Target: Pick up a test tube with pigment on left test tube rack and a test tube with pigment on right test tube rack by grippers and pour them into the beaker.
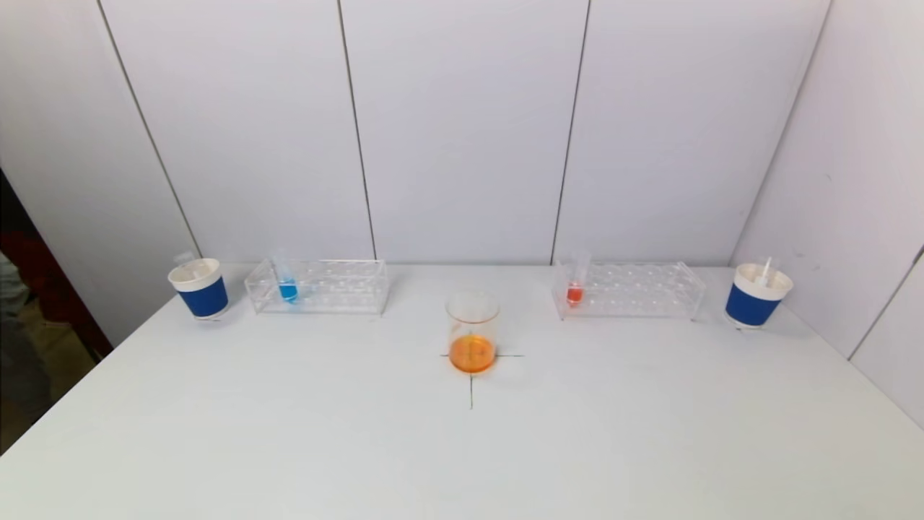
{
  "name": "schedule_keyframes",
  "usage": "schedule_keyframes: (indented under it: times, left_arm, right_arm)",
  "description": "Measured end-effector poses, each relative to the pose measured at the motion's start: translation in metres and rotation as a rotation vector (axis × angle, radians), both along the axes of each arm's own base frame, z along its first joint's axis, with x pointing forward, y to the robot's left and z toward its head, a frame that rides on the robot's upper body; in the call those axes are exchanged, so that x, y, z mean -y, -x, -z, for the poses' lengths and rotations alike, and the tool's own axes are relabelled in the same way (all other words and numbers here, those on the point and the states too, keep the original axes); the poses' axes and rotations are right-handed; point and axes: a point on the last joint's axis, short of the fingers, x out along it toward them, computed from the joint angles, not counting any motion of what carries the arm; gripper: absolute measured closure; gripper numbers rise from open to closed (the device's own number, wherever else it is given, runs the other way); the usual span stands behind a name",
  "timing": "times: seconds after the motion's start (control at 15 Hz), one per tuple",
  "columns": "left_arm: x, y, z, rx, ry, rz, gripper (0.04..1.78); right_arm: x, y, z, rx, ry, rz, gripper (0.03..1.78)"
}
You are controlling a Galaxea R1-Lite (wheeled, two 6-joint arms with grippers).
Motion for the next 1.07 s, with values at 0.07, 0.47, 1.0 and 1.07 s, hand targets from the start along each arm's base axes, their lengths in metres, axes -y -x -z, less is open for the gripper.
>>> schedule_keyframes:
  times: [0.07, 0.47, 1.0, 1.07]
  left_arm:
    - [0.0, 0.0, 0.0, 0.0, 0.007, 0.0, 0.06]
    - [0.0, 0.0, 0.0002, -0.001, 0.008, -0.001, 0.06]
    - [0.0, -0.0001, 0.0003, -0.002, 0.007, -0.001, 0.06]
    - [0.0, -0.0001, 0.0003, -0.002, 0.007, -0.001, 0.06]
  right_arm:
    - [0.0, 0.0, 0.0, 0.0, 0.0, 0.0, 0.05]
    - [0.0, 0.0, -0.0001, 0.001, 0.0, 0.0, 0.05]
    - [0.0, 0.0, -0.0001, 0.001, -0.001, 0.001, 0.05]
    - [0.0, 0.0, -0.0001, 0.001, -0.001, 0.001, 0.05]
